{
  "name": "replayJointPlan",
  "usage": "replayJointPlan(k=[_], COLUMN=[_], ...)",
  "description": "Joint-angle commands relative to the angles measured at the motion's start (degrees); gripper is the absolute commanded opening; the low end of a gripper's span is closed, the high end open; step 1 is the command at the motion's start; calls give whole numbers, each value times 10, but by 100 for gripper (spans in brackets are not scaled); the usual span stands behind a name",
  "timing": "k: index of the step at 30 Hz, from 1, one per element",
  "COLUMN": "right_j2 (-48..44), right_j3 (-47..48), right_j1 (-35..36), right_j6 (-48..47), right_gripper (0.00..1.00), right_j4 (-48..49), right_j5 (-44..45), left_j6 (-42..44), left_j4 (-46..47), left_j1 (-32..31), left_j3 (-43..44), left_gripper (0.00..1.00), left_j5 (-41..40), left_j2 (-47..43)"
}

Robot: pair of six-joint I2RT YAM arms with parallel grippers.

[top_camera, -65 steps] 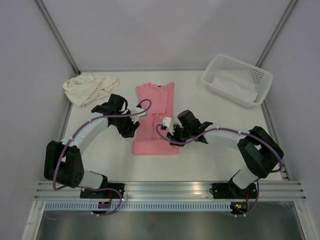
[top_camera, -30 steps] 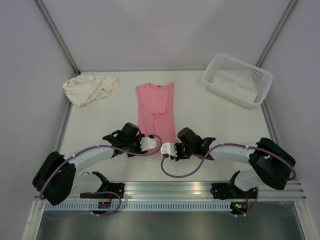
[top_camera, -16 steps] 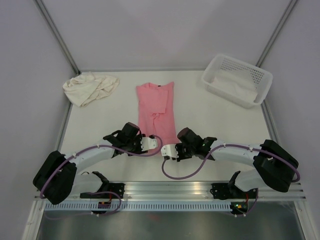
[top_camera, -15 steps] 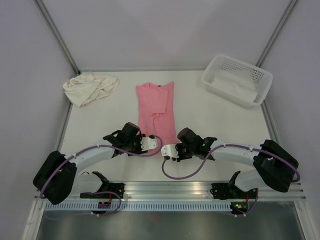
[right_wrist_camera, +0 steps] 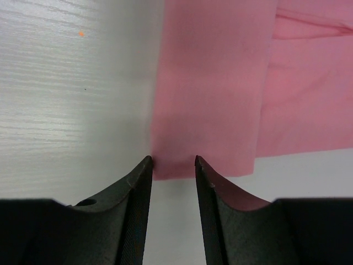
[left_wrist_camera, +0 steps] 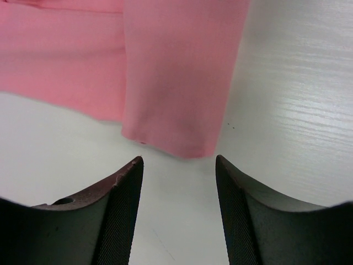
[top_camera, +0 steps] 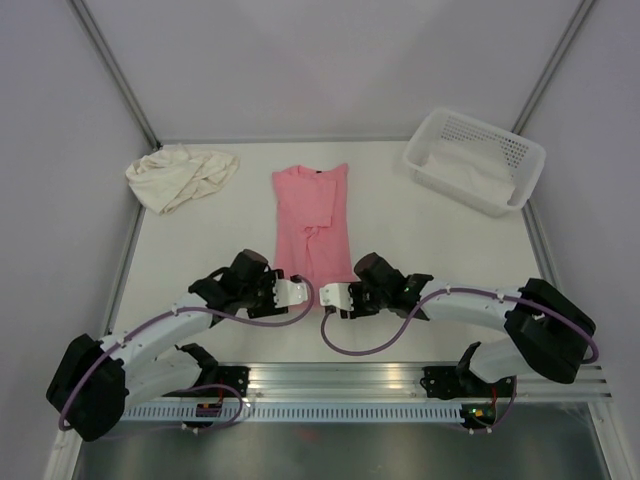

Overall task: Roll the t-shirts
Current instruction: Roll the tshirt

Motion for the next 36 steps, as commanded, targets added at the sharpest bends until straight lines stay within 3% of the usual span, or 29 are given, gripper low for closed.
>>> replayJointPlan(k=[1,7,12,14,17,18,24,26,36], right_j2=[10,34,54,59,57,55,35,27,-5], right_j3=[16,16,22,23,25,23,29,35,101], right_j1=[3,2,2,2,3,2,2,2,-32], right_j6=[2,-6,-10,-7,-8,-9,-14,-14,-29], right_gripper=[44,44,42,40,26,17,0,0,0], right_j4=[22,15,14,11,2,1,-27,-49,-243], right_j5=[-4,-9,1,3,4,5,-15,-31,-194], left_j6=[27,11,7,13,12,10,2,-1,52], left_j4=[-27,-22,15,21,29,34,30,5,-265], left_j1=[-2,-9,-26,-28,-28,-28,-27,-25,9], left_j3=[-19,-6,-11,-15,-19,-19,-15,-5,85], left_gripper=[61,61,60,55,47,44,16,3,2], left_j5=[16,59,43,28,-2,-6,-13,-8,164], left_j2=[-21,10,53,76,96,99,99,98,50])
